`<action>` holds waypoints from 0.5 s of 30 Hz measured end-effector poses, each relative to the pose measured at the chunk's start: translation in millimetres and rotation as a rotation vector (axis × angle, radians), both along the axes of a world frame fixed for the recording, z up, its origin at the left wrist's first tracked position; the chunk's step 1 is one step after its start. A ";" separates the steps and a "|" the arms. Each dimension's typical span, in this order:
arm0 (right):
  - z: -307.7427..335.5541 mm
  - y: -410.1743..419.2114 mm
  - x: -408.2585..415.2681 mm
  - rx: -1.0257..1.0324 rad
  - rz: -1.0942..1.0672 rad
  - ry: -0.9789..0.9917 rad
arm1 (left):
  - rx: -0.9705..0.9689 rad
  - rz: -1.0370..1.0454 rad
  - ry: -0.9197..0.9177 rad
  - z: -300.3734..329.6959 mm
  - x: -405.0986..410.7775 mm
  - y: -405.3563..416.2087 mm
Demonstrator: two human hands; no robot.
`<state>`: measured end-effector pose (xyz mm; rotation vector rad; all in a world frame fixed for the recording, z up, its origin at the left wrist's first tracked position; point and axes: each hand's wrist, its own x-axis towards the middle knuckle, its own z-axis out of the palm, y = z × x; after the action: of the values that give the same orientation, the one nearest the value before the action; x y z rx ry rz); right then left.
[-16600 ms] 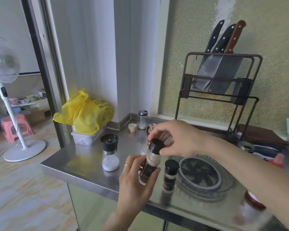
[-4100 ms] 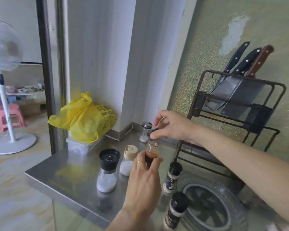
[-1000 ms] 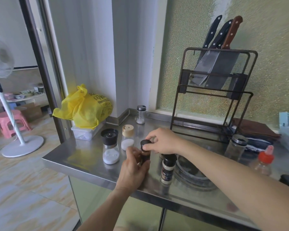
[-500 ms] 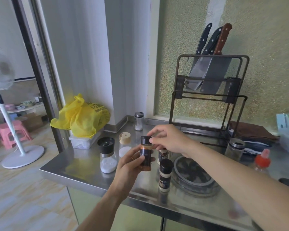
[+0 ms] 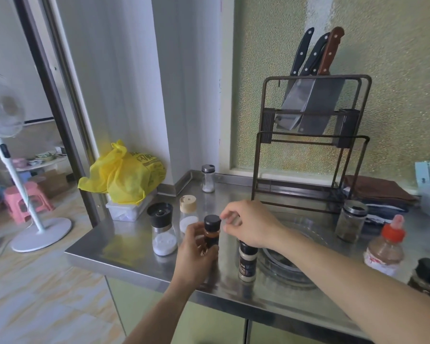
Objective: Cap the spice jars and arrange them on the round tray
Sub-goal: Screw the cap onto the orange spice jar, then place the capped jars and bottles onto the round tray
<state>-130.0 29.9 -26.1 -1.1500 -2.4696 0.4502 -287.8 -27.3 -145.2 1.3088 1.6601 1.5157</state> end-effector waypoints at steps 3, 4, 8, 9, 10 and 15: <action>2.3 0.7 -1.7 -0.014 -0.009 0.005 | -0.050 0.032 0.160 8.2 2.6 -6.9; 5.3 2.3 -3.3 -0.008 -0.019 0.019 | -0.056 0.047 0.194 10.6 3.1 -11.3; 18.0 11.9 -16.3 0.010 -0.030 0.095 | 0.074 0.180 0.266 21.1 -3.8 -35.3; 20.0 14.8 -21.6 0.006 -0.023 0.106 | 0.145 0.240 0.299 24.6 -9.0 -40.8; 21.3 17.9 -28.0 0.003 -0.014 0.107 | 0.217 0.312 0.342 28.9 -15.8 -45.2; 23.6 37.0 -74.4 -0.063 0.032 0.018 | 0.316 0.569 0.540 56.5 -63.2 -43.7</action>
<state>-204.4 66.9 -2.5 -1.1271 -2.4778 0.5489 -351.0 -71.0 -88.7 1.5993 2.3577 1.9226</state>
